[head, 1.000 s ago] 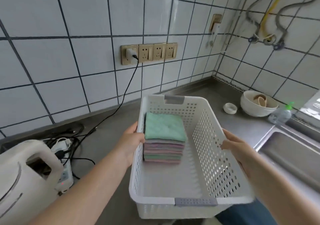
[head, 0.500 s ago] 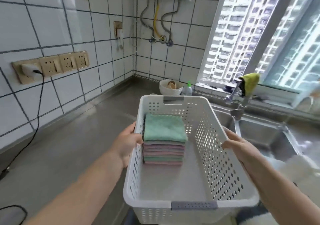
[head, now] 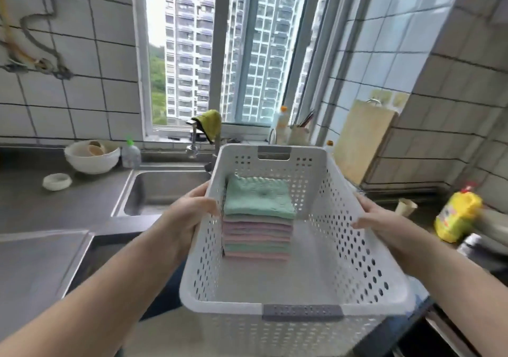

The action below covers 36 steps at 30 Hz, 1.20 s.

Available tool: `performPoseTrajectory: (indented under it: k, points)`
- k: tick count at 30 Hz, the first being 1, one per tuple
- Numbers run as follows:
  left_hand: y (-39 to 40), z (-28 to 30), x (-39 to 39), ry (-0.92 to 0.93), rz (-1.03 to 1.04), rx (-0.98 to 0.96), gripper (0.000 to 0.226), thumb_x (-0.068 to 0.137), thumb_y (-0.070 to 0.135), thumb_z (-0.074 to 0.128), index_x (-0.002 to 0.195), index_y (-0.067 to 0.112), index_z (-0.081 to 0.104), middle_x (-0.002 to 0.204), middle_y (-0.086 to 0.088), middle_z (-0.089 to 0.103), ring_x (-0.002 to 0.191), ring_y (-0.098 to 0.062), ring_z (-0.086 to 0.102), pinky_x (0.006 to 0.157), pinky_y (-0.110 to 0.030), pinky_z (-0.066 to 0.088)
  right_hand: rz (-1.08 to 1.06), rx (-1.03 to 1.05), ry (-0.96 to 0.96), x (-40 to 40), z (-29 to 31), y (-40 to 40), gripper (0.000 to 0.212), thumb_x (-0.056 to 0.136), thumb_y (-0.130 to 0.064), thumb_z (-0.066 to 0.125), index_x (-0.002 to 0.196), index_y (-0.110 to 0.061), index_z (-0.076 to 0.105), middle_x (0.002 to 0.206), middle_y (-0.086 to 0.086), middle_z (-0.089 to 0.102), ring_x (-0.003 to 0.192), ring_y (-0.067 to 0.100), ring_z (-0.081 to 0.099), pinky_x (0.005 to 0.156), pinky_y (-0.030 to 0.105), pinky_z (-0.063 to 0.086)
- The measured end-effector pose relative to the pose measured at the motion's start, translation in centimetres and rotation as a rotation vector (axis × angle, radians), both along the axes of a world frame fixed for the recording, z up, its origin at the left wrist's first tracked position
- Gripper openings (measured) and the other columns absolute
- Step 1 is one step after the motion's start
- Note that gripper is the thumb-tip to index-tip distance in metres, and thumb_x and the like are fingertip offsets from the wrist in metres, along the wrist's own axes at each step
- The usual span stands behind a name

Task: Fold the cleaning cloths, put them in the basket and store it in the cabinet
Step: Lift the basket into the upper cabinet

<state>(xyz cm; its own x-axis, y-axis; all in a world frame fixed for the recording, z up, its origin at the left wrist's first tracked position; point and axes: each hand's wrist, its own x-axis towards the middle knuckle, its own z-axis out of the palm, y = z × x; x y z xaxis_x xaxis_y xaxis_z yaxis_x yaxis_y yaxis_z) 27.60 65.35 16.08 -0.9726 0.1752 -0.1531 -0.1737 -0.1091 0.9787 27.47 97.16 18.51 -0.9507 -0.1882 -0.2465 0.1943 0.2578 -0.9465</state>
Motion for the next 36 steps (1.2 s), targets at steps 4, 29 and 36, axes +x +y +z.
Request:
performPoseTrajectory:
  k: [4,29,36]
  points:
    - [8.9,1.6,0.0,0.031,-0.177,-0.028,0.057,0.064,0.000,0.050,0.100,0.042,0.062,0.106,-0.012,0.057,0.090,-0.032,0.052,0.069,-0.036,0.044,-0.118,0.051,-0.025,5.5,2.2,8.3,0.096,0.058,-0.004,0.068,0.134,-0.049,0.031,0.116,0.010,0.062,0.091,0.031,0.070,0.064,0.040,0.057]
    - [43.7,5.6,10.1,0.112,-0.980,-0.067,0.066,0.082,-0.009,0.034,0.133,0.030,0.049,0.107,-0.018,0.058,0.080,-0.032,0.053,0.073,-0.039,0.044,-1.087,0.191,-0.119,38.1,7.5,24.1,0.041,0.093,0.003,0.040,0.114,-0.032,0.047,0.108,0.012,0.063,0.096,0.027,0.064,0.077,0.045,0.054]
    - [48.4,7.4,15.0,0.122,-1.124,-0.095,0.061,0.085,-0.006,0.034,0.134,0.028,0.048,0.113,-0.023,0.058,0.087,-0.037,0.056,0.083,-0.046,0.048,-1.272,0.288,-0.193,43.3,9.3,26.0,0.036,0.092,-0.010,0.052,0.124,-0.027,0.046,0.116,0.017,0.062,0.105,0.033,0.062,0.091,0.052,0.050]
